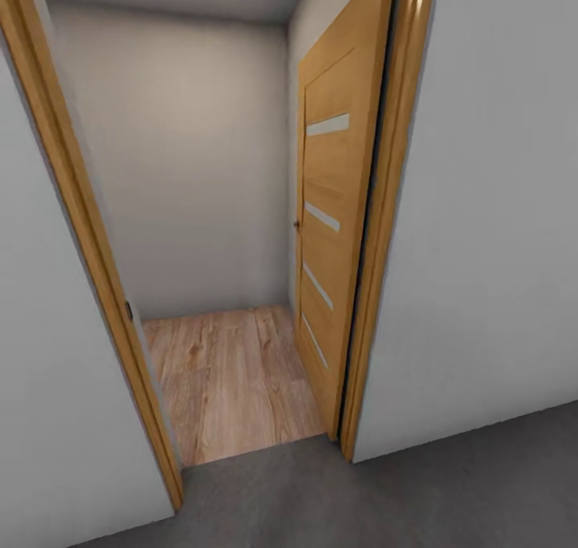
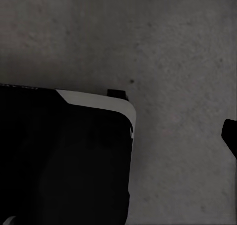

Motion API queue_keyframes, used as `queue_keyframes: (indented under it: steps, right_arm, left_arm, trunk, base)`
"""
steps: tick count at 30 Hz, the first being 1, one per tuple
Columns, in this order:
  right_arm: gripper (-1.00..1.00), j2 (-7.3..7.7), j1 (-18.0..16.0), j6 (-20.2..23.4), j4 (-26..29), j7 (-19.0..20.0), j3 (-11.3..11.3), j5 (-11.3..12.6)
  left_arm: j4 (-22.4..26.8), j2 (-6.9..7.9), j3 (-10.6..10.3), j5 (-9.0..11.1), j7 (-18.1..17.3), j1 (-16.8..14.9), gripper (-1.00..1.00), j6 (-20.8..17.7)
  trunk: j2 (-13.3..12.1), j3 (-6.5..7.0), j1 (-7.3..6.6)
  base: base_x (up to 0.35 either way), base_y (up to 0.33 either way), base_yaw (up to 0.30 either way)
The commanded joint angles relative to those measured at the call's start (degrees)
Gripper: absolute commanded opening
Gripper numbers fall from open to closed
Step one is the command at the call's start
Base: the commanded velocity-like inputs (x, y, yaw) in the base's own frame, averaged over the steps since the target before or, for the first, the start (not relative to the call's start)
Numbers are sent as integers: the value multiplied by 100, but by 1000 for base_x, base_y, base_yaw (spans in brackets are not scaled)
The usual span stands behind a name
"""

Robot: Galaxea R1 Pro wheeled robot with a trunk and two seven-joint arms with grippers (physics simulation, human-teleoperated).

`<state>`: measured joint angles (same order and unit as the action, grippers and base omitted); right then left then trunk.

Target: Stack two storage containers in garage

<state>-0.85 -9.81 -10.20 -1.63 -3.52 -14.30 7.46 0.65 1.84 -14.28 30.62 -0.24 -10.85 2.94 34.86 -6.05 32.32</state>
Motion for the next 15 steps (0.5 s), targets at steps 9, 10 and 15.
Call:
queue_keyframes:
  steps: [9,10,15]
  right_arm:
    - [100,-9,-4,-34,-14,7,-56,22]
    - [100,-7,-7,-34,-14,19,-56,20]
    - [100,3,-5,-29,-16,47,-60,19]
  left_arm:
    - [-5,0,-49,49,-3,-5,100,21]
    - [-8,0,-49,49,-3,-5,100,21]
    - [-18,0,-49,51,-3,-5,100,22]
  trunk:
    - [8,-10,5]
    - [8,-10,5]
    - [8,-10,5]
  base:
    - [321,0,31]
    - [321,0,3]
    - [321,0,1]
